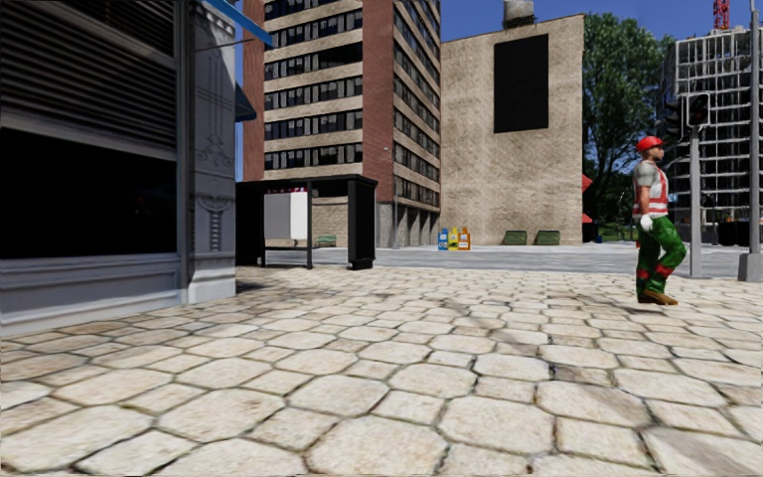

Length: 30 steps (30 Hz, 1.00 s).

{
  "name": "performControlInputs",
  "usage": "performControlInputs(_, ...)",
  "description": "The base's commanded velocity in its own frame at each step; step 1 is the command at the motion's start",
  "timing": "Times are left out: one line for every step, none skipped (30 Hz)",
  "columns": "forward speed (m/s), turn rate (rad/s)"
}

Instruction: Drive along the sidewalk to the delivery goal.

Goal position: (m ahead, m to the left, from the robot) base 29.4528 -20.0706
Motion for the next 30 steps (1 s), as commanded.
performControlInputs(2.0,0.25)
performControlInputs(2.0,0.25)
performControlInputs(2.0,0.25)
performControlInputs(2.0,0.25)
performControlInputs(2.0,0.25)
performControlInputs(2.0,0.25)
performControlInputs(2.0,0.25)
performControlInputs(2.0,0.25)
performControlInputs(2.0,0.25)
performControlInputs(2.0,0.25)
performControlInputs(2.0,0.25)
performControlInputs(2.0,0.25)
performControlInputs(2.0,0.25)
performControlInputs(2.0,0.25)
performControlInputs(2.0,0.25)
performControlInputs(2.0,0.25)
performControlInputs(2.0,0.25)
performControlInputs(2.0,0.25)
performControlInputs(2.0,0.25)
performControlInputs(2.0,0.25)
performControlInputs(2.0,0.25)
performControlInputs(2.0,0.25)
performControlInputs(2.0,0.25)
performControlInputs(2.0,0.22)
performControlInputs(2.0,0.09)
performControlInputs(2.0,0.09)
performControlInputs(2.0,0.0)
performControlInputs(2.0,0.0)
performControlInputs(2.0,0.0)
performControlInputs(2.0,0.0)
